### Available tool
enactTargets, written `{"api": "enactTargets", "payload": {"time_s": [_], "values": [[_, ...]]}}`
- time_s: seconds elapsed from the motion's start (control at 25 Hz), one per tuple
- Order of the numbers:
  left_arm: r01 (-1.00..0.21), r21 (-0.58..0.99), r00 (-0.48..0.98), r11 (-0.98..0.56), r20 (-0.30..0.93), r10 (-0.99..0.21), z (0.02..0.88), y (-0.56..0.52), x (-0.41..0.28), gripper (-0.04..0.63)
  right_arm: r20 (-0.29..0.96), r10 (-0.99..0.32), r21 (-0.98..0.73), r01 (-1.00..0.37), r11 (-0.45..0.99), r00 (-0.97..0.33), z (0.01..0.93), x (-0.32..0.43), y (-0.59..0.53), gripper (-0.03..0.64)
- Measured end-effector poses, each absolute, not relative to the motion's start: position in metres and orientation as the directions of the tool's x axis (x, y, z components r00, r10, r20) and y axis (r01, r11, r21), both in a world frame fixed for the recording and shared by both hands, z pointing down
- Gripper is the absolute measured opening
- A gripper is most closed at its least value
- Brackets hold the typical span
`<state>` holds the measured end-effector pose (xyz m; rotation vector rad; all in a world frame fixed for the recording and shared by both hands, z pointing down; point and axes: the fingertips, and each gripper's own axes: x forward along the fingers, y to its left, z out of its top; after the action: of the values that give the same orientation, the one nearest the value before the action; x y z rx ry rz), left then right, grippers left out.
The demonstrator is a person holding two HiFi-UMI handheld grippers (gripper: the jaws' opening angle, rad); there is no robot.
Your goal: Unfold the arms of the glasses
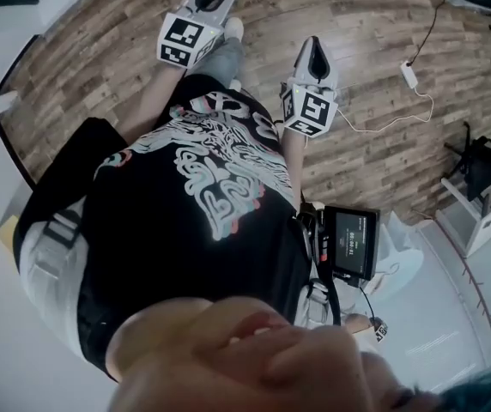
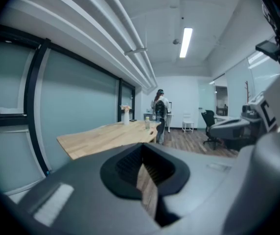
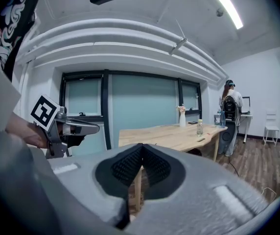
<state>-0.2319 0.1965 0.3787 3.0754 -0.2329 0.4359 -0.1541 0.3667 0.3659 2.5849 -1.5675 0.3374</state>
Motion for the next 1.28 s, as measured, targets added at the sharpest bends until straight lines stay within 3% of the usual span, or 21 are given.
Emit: {"api": "enactTargets", "payload": {"time_s": [0.12,0.44,0.72,1.28], "values": [[-0.157,0.01,0.95,-0.988,0.274,-0.148,0.382,0.162,-0.187,-0.011,0.265,-0.863,-0.042,-0.89,-0.455,0.429,0.377,-0.112,0.334,0.0],[-0.131,-0.071,0.952,-0.989,0.268,-0.146,0.37,0.149,-0.18,-0.011,0.276,-0.865,-0.025,-0.896,-0.443,0.42,0.374,-0.104,0.324,0.0],[-0.085,-0.118,0.94,-0.989,0.32,-0.119,0.377,0.07,-0.066,-0.011,0.33,-0.85,-0.059,-0.89,-0.453,0.411,0.39,0.004,0.237,0.0],[-0.154,-0.092,0.927,-0.984,0.33,-0.176,0.395,-0.016,-0.037,-0.011,0.343,-0.882,-0.06,-0.93,-0.363,0.322,0.394,0.054,0.129,0.0]]}}
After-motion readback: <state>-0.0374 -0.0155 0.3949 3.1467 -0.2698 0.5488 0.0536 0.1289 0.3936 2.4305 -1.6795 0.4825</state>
